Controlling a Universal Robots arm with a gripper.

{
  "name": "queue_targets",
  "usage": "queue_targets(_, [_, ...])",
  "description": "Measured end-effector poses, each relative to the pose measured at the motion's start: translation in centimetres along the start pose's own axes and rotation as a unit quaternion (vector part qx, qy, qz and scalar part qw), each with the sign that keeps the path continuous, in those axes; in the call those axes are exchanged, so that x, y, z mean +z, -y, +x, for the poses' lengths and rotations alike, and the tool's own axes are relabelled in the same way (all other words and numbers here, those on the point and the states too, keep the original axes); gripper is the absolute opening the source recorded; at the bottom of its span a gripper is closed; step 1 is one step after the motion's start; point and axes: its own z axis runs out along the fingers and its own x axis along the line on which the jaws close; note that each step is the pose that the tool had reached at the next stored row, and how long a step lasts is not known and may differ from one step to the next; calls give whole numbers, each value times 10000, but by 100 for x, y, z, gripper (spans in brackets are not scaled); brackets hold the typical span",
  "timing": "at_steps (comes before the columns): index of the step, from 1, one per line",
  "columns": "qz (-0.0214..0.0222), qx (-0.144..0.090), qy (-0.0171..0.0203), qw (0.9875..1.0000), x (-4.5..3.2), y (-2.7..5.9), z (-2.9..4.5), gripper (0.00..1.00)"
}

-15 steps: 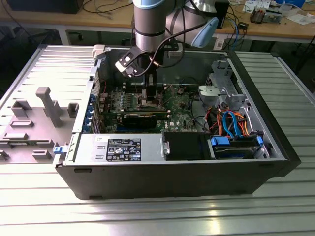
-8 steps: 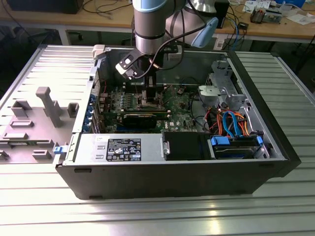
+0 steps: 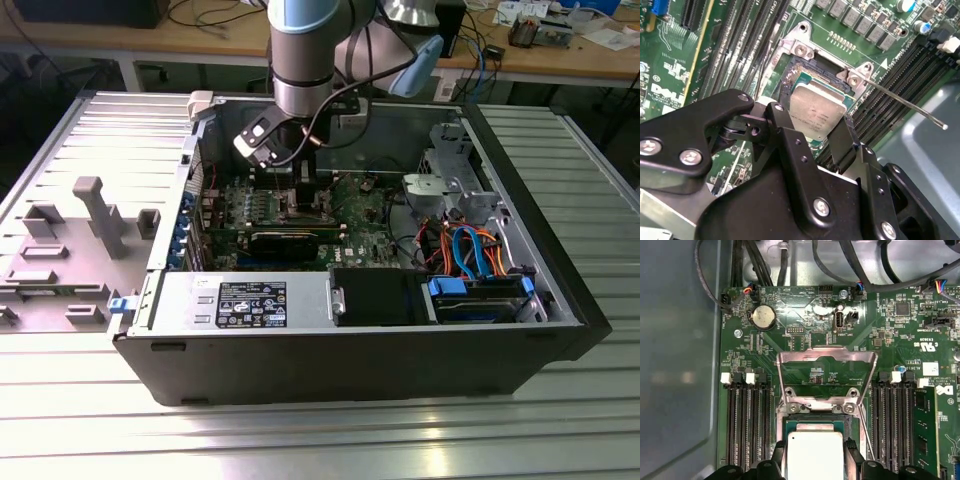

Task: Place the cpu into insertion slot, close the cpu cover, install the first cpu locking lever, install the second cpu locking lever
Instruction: 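Place the cpu into insertion slot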

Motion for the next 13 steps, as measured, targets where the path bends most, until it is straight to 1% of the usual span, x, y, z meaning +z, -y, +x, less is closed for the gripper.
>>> queue_targets(2, [0,0,0,10000,5,0,-17,55])
queue_targets(3, [-1,-1,0,10000,22,3,-19,55])
queue_targets(7, [1,-66,-3,10000,62,7,-20,55])
queue_targets(11, [1,-44,-1,10000,103,8,-21,55])
queue_targets(13, [1,-40,-1,10000,110,9,-21,55])
